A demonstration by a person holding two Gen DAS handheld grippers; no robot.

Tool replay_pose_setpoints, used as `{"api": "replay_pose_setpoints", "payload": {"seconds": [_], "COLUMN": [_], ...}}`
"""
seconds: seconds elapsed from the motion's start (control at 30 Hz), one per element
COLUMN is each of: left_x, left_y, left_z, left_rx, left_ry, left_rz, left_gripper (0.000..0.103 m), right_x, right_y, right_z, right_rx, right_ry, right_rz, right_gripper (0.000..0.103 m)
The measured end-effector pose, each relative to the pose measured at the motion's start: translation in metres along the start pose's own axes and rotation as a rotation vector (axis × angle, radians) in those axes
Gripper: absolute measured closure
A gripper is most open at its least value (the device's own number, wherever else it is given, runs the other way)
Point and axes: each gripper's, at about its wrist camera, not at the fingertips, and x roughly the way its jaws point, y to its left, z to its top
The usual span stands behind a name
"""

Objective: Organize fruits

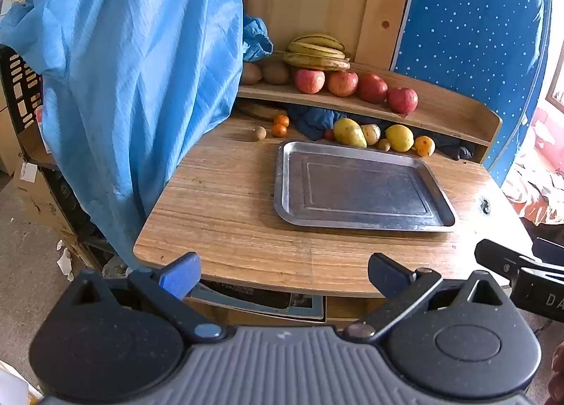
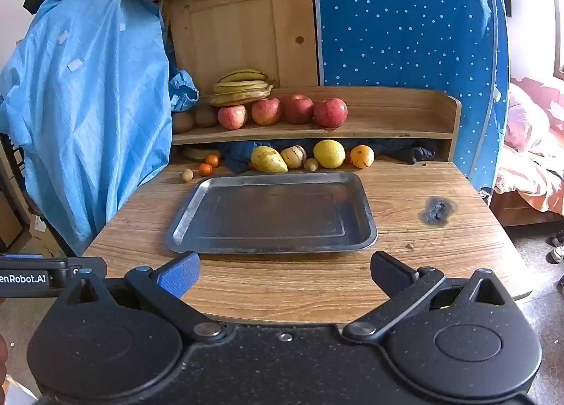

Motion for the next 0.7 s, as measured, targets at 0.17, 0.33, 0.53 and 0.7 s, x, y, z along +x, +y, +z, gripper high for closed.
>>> {"api": "replay_pose_setpoints", "payload": {"seconds": [0.17,0.33,0.53,0.7], "left_x": [-0.0001,-0.0009,-0.0003,-0.0057], "left_y": [0.0002,0.0011,0.0001,0.0039], "left_z": [0.0,-0.0006,-0.0006,-0.0037], "left_rx": [0.0,0.001,0.004,0.002], "left_ry": [-0.001,-0.004,0.004,0.004], "left_rz": [0.003,0.004,0.006,0.011], "left_gripper": [0.0,0.0,0.0,0.0], "right_x": [0.0001,0.0004,0.0011,0.0], "right_y": [-0.0008,-0.0026,-0.0048,-0.0086], "right_z": [0.0004,0.0015,0.003,0.0059], "right_rx": [0.0,0.001,0.002,0.002], "right_ry": [0.0,-0.001,0.0,0.003], "right_rz": [0.001,0.002,0.004,0.008], "right_gripper": [0.0,0.0,0.0,0.0]}}
